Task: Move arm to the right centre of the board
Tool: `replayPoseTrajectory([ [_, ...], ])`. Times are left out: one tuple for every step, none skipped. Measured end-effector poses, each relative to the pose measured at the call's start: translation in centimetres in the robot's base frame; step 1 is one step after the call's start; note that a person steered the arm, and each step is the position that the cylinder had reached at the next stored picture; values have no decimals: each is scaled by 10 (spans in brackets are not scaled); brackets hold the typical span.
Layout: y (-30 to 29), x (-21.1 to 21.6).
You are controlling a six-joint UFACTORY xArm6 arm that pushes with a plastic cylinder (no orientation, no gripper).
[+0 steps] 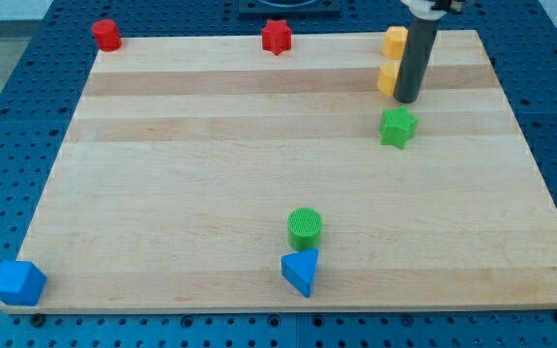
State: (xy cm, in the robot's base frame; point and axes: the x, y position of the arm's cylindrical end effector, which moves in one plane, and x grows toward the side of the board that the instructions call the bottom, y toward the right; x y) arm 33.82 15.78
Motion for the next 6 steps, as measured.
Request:
replayPoseTrajectory([
  [3, 9],
  [11, 9],
  [24, 7],
  [43, 8],
  [69, 19],
  [99, 44],
])
